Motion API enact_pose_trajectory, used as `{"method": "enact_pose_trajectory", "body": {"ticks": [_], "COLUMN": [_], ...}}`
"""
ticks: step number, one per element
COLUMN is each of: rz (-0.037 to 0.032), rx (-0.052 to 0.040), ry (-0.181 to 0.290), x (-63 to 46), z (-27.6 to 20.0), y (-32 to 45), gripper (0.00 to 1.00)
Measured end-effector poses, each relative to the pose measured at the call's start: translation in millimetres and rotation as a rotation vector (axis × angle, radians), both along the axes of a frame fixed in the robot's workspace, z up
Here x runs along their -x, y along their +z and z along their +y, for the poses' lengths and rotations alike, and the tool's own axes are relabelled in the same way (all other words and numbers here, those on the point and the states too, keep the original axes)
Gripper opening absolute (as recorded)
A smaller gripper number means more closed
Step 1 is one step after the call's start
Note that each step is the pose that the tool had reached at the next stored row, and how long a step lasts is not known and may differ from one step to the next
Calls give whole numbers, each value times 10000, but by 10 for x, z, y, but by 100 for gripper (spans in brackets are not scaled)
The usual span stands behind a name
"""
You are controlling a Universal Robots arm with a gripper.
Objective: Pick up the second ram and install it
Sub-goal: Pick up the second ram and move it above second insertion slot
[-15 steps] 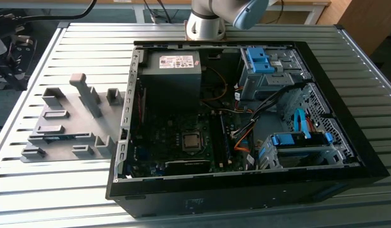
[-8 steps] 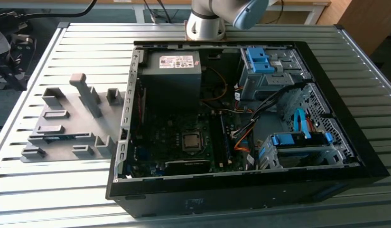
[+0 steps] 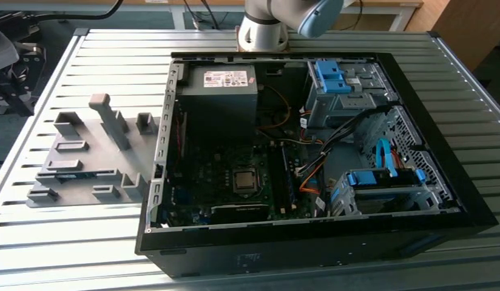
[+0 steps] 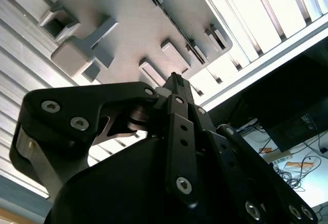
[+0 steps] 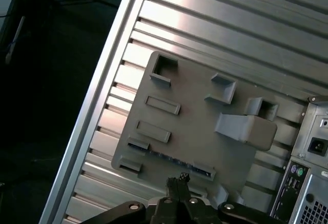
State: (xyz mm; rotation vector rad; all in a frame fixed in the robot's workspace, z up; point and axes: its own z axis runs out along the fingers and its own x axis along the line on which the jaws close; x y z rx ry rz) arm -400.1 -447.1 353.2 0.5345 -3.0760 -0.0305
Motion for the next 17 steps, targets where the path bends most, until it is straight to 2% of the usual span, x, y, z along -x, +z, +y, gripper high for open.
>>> {"method": "enact_pose_trajectory", "body": {"ticks": [17], "rz": [0], "rx": [18], "ry": [1303], "x": [4], "z": [0], "y": [-3], "gripper": [11]}}
